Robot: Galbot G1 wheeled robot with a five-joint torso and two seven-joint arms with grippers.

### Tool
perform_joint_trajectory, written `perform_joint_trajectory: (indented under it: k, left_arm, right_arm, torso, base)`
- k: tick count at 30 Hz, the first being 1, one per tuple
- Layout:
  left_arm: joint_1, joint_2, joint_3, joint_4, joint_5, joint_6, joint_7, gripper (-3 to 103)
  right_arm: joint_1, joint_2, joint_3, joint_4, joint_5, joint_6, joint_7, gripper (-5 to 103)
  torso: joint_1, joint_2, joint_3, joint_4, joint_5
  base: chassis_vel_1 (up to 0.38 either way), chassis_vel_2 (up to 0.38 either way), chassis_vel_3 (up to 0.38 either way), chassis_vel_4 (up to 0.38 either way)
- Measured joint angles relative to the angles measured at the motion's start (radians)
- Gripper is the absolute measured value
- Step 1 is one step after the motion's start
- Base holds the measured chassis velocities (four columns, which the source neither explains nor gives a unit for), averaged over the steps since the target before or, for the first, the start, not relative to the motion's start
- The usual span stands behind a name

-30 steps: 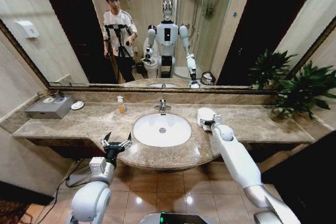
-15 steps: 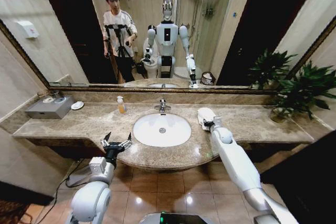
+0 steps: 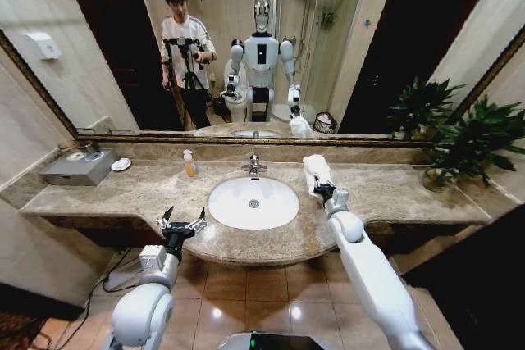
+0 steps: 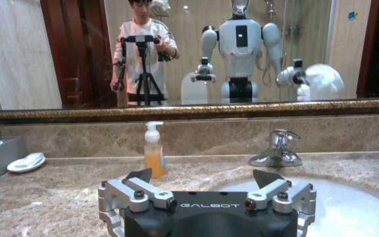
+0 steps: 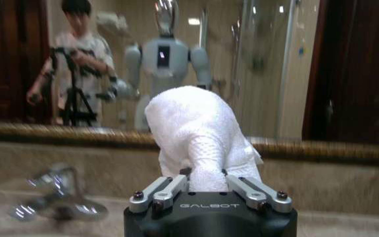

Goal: Pick up the towel from the sink counter and wipe the mirror surface.

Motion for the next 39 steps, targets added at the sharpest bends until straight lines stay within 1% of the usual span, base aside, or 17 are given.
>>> perform_joint_trajectory:
  k: [1,4,11,14,17,22,23,24,26,29,30,32,39]
  left_arm:
    - [0.000,0.000,0.000,0.000,0.000,0.000,0.000,100]
    - [0.000,0.000,0.000,0.000,0.000,0.000,0.000,100]
    - [0.000,0.000,0.000,0.000,0.000,0.000,0.000,100]
    - [0.000,0.000,0.000,0.000,0.000,0.000,0.000,100]
    - [0.000,0.000,0.000,0.000,0.000,0.000,0.000,100]
    - [0.000,0.000,0.000,0.000,0.000,0.000,0.000,100]
    - [0.000,0.000,0.000,0.000,0.000,0.000,0.000,100]
    - [0.000,0.000,0.000,0.000,0.000,0.000,0.000,100]
    - [0.000,0.000,0.000,0.000,0.000,0.000,0.000,100]
    - [0.000,0.001,0.000,0.000,0.000,0.000,0.000,100]
    - [0.000,0.000,0.000,0.000,0.000,0.000,0.000,100]
    - [0.000,0.000,0.000,0.000,0.000,0.000,0.000,100]
    - [0.000,0.000,0.000,0.000,0.000,0.000,0.000,100]
  right_arm:
    - [-0.008,0.005,-0.001,0.016,-0.007,-0.001,0.003,14]
    - [-0.038,0.016,-0.033,0.081,-0.070,0.003,0.023,14]
    - [-0.045,0.027,-0.091,0.117,-0.099,0.000,0.054,14]
    - [-0.047,0.029,-0.105,0.129,-0.101,-0.005,0.057,14]
    - [-0.048,0.031,-0.122,0.140,-0.105,-0.010,0.058,14]
    - [-0.055,0.031,-0.128,0.144,-0.109,-0.012,0.058,14]
    - [-0.062,0.031,-0.128,0.144,-0.110,-0.008,0.055,14]
    - [-0.067,0.031,-0.128,0.145,-0.110,-0.004,0.055,14]
    - [-0.073,0.031,-0.128,0.149,-0.108,-0.002,0.055,14]
    - [-0.082,0.034,-0.128,0.157,-0.104,0.003,0.056,14]
    - [-0.087,0.035,-0.128,0.164,-0.101,0.003,0.057,14]
    - [-0.096,0.037,-0.132,0.175,-0.097,0.004,0.060,14]
    - [-0.122,0.042,-0.148,0.203,-0.096,0.004,0.062,14]
  torso:
    - [0.000,0.000,0.000,0.0001,0.0002]
    - [0.000,0.000,0.000,0.0004,0.0002]
    - [0.000,0.000,0.000,0.0004,0.0006]
    - [0.000,0.000,0.000,0.0001,0.0005]
    - [0.000,0.000,0.000,0.0007,0.0004]
    - [0.000,0.000,0.000,0.0005,0.0007]
    - [0.000,0.000,0.000,0.0006,-0.0002]
    - [0.000,0.000,0.000,0.0002,0.0003]
    - [0.000,0.000,0.000,0.0007,0.0003]
    - [0.000,0.000,0.000,0.0005,-0.0002]
    - [0.000,0.000,0.000,0.0011,0.0004]
    - [0.000,0.000,0.000,0.0004,0.0004]
    - [0.000,0.000,0.000,0.0000,0.0006]
  base:
    - [0.000,0.000,0.000,0.000]
    - [0.000,0.000,0.000,0.000]
    - [0.000,0.000,0.000,0.000]
    - [0.083,0.076,-0.049,-0.124]
    - [0.145,0.116,-0.127,-0.126]
    - [0.189,0.178,-0.192,-0.142]
    - [0.215,0.188,-0.206,-0.198]
    - [0.176,0.204,-0.206,-0.184]
    - [0.176,0.177,-0.170,-0.184]
    - [0.096,0.082,-0.072,-0.092]
    - [0.056,0.047,0.022,-0.033]
    - [0.000,0.000,0.000,0.000]
    - [-0.054,-0.037,0.027,0.026]
